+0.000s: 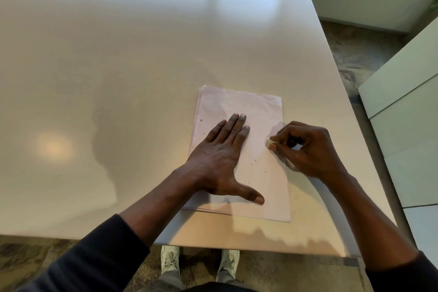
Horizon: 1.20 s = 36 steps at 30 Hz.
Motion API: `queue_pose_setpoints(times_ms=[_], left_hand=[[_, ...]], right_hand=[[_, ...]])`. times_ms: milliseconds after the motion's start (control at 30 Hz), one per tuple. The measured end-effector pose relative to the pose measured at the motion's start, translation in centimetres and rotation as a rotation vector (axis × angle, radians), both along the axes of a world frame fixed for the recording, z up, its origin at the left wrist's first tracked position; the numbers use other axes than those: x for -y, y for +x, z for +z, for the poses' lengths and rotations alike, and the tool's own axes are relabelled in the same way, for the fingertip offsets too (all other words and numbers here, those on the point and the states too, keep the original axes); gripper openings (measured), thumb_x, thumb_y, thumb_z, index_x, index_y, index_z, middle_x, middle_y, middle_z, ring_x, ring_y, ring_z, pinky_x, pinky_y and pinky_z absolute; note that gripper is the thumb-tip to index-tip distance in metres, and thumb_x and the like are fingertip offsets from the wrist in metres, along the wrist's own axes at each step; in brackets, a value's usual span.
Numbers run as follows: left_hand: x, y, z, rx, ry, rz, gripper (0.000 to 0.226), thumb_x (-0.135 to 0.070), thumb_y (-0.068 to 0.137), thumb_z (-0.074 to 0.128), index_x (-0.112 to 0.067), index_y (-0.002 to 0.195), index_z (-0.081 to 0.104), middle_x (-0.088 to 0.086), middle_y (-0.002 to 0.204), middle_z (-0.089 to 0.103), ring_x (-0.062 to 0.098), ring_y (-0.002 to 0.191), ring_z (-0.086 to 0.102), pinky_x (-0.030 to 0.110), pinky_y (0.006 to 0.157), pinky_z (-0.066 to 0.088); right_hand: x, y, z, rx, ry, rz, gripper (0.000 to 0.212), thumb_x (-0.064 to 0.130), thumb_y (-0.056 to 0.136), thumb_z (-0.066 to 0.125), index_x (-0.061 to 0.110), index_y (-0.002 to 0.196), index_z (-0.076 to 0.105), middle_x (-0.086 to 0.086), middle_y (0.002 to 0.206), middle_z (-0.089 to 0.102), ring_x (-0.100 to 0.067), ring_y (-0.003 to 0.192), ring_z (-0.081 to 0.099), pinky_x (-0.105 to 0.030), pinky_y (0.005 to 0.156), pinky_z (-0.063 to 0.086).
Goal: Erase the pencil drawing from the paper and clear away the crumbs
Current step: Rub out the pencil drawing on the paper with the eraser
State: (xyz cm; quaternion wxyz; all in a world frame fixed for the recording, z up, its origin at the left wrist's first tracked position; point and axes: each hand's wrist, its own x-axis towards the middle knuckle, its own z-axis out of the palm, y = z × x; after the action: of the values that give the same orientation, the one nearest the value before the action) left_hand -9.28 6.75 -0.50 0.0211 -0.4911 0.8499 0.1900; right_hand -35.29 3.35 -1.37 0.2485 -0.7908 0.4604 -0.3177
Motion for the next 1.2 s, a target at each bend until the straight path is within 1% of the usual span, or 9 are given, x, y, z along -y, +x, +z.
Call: queue_pose_setpoints(times_ms=[133, 233, 367, 633, 700, 833, 967, 1033, 1200], left_hand=[[0.0, 0.0, -0.1, 0.003, 0.002, 0.000, 0.159, -0.108, 0.061, 0.051, -0.014, 0.166, -0.023, -0.002, 0.166, -0.047, 0.011, 0.149, -0.049, 0.039, 0.130, -0.019], [0.0, 0.0, -0.1, 0.002, 0.001, 0.002, 0.159, -0.107, 0.061, 0.052, -0.014, 0.166, -0.023, -0.002, 0.166, -0.047, 0.011, 0.149, -0.049, 0.038, 0.130, -0.019], [0.0, 0.1, -0.1, -0.003, 0.005, 0.001, 0.159, -0.106, 0.062, 0.054, -0.015, 0.166, -0.024, -0.002, 0.166, -0.047, 0.011, 0.149, -0.049, 0.037, 0.129, -0.021], [0.0, 0.1, -0.1, -0.001, 0.008, -0.005, 0.159, -0.108, 0.061, 0.051, -0.015, 0.166, -0.024, -0.002, 0.166, -0.047, 0.011, 0.149, -0.049, 0.040, 0.131, -0.018], [0.0, 0.0, -0.1, -0.001, 0.005, -0.001, 0.159, -0.108, 0.061, 0.051, -0.014, 0.166, -0.023, -0.002, 0.166, -0.046, 0.011, 0.149, -0.048, 0.040, 0.131, -0.018], [-0.1, 0.0, -0.1, -0.005, 0.005, 0.002, 0.160, -0.108, 0.060, 0.051, -0.014, 0.166, -0.023, -0.001, 0.166, -0.046, 0.011, 0.149, -0.048, 0.039, 0.131, -0.018], [-0.1, 0.1, -0.1, -0.011, 0.007, 0.006, 0.159, -0.107, 0.061, 0.053, -0.014, 0.166, -0.023, -0.002, 0.167, -0.046, 0.011, 0.150, -0.048, 0.039, 0.131, -0.018], [-0.1, 0.1, 0.0, -0.014, 0.009, 0.004, 0.159, -0.107, 0.061, 0.053, -0.015, 0.166, -0.023, -0.002, 0.166, -0.046, 0.011, 0.150, -0.048, 0.039, 0.131, -0.018], [-0.1, 0.1, 0.0, -0.025, 0.000, 0.008, 0.159, -0.107, 0.062, 0.053, -0.014, 0.166, -0.023, -0.002, 0.167, -0.045, 0.011, 0.150, -0.047, 0.039, 0.131, -0.017]], right_hand=[[0.9, 0.3, 0.1, 0.017, -0.024, -0.054, 0.013, 0.020, 0.086, 0.090, 0.011, 0.093, 0.083, 0.003, 0.089, 0.077, -0.019, 0.074, 0.072, -0.044, 0.069, 0.061], [0.4, 0.0, 0.1, 0.028, 0.001, 0.020, 0.013, 0.020, 0.086, 0.089, 0.009, 0.091, 0.082, 0.001, 0.089, 0.077, -0.022, 0.074, 0.072, -0.042, 0.067, 0.061], [0.2, -0.6, 0.2, 0.017, 0.034, 0.067, 0.019, 0.029, 0.086, 0.087, 0.011, 0.092, 0.083, 0.003, 0.090, 0.078, -0.024, 0.075, 0.073, -0.042, 0.068, 0.062], [1.5, 0.4, 0.2, -0.016, -0.038, -0.062, 0.012, 0.019, 0.086, 0.091, 0.012, 0.094, 0.084, 0.004, 0.091, 0.077, -0.017, 0.076, 0.072, -0.042, 0.070, 0.061], [0.9, 0.0, 0.2, -0.007, -0.001, -0.029, 0.012, 0.019, 0.085, 0.091, 0.012, 0.091, 0.084, 0.004, 0.089, 0.077, -0.020, 0.074, 0.072, -0.042, 0.068, 0.061], [0.0, -0.5, 0.6, -0.023, 0.053, 0.051, 0.014, 0.025, 0.084, 0.091, 0.015, 0.091, 0.084, 0.007, 0.086, 0.077, -0.021, 0.073, 0.072, -0.035, 0.068, 0.060], [1.3, 0.0, 0.5, -0.051, -0.021, -0.083, 0.015, 0.025, 0.084, 0.091, 0.015, 0.093, 0.085, 0.008, 0.088, 0.078, -0.015, 0.074, 0.073, -0.039, 0.070, 0.062], [1.3, 0.5, 0.4, -0.025, -0.032, -0.117, 0.013, 0.021, 0.084, 0.092, 0.013, 0.093, 0.085, 0.007, 0.090, 0.078, -0.013, 0.074, 0.073, -0.037, 0.071, 0.062], [0.2, 0.7, 0.4, -0.020, 0.049, 0.014, 0.014, 0.021, 0.085, 0.091, 0.012, 0.094, 0.084, 0.007, 0.089, 0.078, -0.017, 0.077, 0.074, -0.028, 0.071, 0.061]])
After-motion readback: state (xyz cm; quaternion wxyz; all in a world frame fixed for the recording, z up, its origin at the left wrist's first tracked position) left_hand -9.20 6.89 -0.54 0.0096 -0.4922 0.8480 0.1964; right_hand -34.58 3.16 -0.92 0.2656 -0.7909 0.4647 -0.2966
